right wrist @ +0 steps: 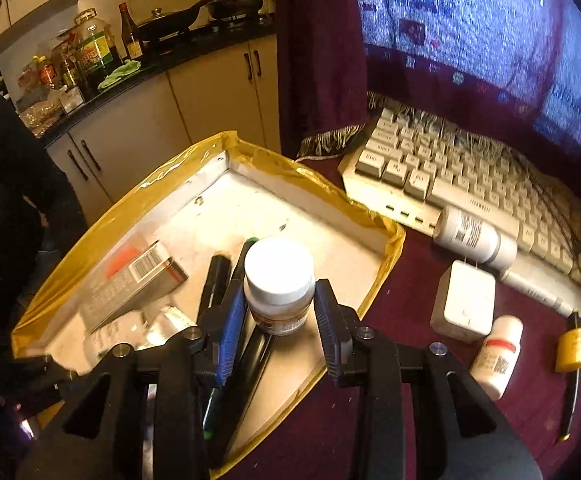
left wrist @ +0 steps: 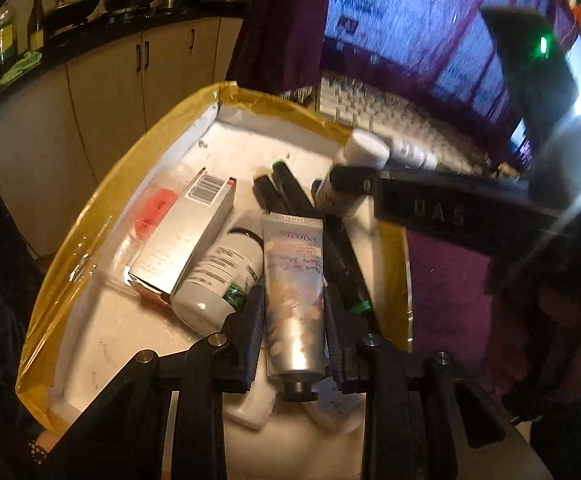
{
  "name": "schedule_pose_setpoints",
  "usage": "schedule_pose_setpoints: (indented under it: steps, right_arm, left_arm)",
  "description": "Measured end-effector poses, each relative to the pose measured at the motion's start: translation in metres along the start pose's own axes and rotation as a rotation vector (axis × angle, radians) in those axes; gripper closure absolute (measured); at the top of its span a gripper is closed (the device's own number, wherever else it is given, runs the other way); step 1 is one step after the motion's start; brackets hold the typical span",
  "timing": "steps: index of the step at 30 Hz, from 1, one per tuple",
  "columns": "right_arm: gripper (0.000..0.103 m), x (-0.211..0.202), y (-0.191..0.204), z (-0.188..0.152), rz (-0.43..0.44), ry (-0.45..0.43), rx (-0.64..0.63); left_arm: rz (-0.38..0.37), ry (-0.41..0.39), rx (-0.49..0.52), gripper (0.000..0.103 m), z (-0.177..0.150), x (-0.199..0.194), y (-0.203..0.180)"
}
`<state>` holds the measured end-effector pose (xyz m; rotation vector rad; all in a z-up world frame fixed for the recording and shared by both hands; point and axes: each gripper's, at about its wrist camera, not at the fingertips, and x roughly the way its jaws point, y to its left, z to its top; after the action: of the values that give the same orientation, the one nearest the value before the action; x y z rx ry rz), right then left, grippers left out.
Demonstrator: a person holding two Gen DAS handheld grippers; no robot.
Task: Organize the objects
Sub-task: 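Open left gripper releasing tube while right gripper releases bottle into tray, then withdraw right gripper and close it on black marker with gold end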
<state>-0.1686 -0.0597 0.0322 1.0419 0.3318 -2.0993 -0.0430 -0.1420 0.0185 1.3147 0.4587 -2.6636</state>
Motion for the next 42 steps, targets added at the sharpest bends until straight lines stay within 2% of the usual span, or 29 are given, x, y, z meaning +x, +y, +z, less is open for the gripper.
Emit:
schedule_pose_setpoints:
  steps: [10, 12, 13, 15, 16, 19, 21, 24, 27, 31, 36, 42]
  right_arm:
    - [0.070, 0.013, -0.002, 0.005, -0.007, 0.008, 0.001]
    - [0.069, 0.015, -0.005, 0.004, 0.001, 0.020, 0.017]
    - [0.067, 0.017, -0.006, 0.003, 0.006, 0.031, 0.023]
    - [0.056, 0.018, -0.007, 0.001, 0.022, 0.046, 0.031]
    - [0.054, 0.016, -0.006, 0.000, 0.035, 0.044, 0.031]
    - [0.049, 0.002, -0.003, -0.005, 0.044, 0.023, 0.029]
    - [0.045, -0.012, -0.003, -0.011, 0.054, -0.008, 0.034]
    - [0.042, -0.034, -0.011, -0.022, 0.068, -0.058, 0.057]
    - [0.042, -0.052, -0.025, -0.032, 0.076, -0.087, 0.088]
    - [0.042, -0.069, -0.050, -0.051, 0.059, -0.110, 0.128]
    - [0.042, -0.075, -0.093, -0.083, -0.004, -0.066, 0.196]
    - [0.042, -0.094, -0.138, -0.117, -0.110, -0.034, 0.242]
  left_arm:
    - [0.001, -0.010, -0.002, 0.078, -0.004, 0.000, -0.002]
    - [-0.006, -0.015, -0.012, 0.075, -0.005, -0.001, -0.002]
    - [-0.012, -0.017, -0.017, 0.074, -0.006, -0.001, -0.001]
    - [-0.021, -0.029, -0.026, 0.072, -0.007, -0.002, 0.000]
    - [-0.021, -0.036, -0.030, 0.071, -0.009, -0.003, 0.000]
    - [-0.027, -0.071, -0.011, 0.056, -0.011, -0.008, -0.007]
    - [-0.049, -0.093, 0.013, 0.029, -0.015, -0.013, -0.015]
    - [-0.005, -0.136, 0.080, 0.028, -0.020, -0.023, -0.029]
    - [0.029, -0.162, 0.093, 0.028, -0.024, -0.028, -0.036]
    - [0.004, -0.192, 0.100, 0.028, -0.026, -0.039, -0.044]
    - [-0.047, -0.219, 0.118, 0.028, -0.023, -0.047, -0.061]
    - [-0.093, -0.185, 0.171, 0.028, -0.021, -0.036, -0.093]
